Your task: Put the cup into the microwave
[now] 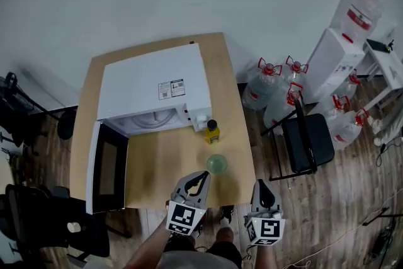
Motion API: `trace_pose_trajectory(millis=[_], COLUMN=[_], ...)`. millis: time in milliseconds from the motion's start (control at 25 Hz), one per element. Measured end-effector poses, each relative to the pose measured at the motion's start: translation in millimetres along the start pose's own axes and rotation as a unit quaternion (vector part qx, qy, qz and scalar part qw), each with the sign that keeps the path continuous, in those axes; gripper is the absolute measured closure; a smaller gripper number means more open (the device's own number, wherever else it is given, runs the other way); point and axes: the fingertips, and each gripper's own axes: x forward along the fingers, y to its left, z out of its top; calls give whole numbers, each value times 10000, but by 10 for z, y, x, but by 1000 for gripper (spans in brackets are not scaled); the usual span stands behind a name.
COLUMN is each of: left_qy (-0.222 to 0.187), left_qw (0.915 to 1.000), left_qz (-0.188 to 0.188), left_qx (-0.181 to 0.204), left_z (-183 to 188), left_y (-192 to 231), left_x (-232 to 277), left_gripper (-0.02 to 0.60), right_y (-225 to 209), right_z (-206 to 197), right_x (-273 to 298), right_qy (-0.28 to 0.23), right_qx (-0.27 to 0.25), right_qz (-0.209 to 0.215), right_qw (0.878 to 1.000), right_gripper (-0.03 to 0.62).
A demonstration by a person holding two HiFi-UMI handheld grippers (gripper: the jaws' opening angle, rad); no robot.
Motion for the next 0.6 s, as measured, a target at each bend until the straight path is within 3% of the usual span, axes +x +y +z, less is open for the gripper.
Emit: trace_pose_trajectory(millis=[360, 600], left_qy=[497, 592], left_qw=[9971, 9953], left_qz=[475, 625], left_qx=[-325, -452], left_z=[-381, -513], left_y=[69, 40], left_x=[313, 449], left_gripper=[557, 554], right_y=[-42, -116], right_z=[-322, -468], right_x=[384, 520], right_qy=[422, 591], right_qx=[32, 25], right_qz=[565, 775], right_qw=[9975, 9952], right_gripper=[577, 577])
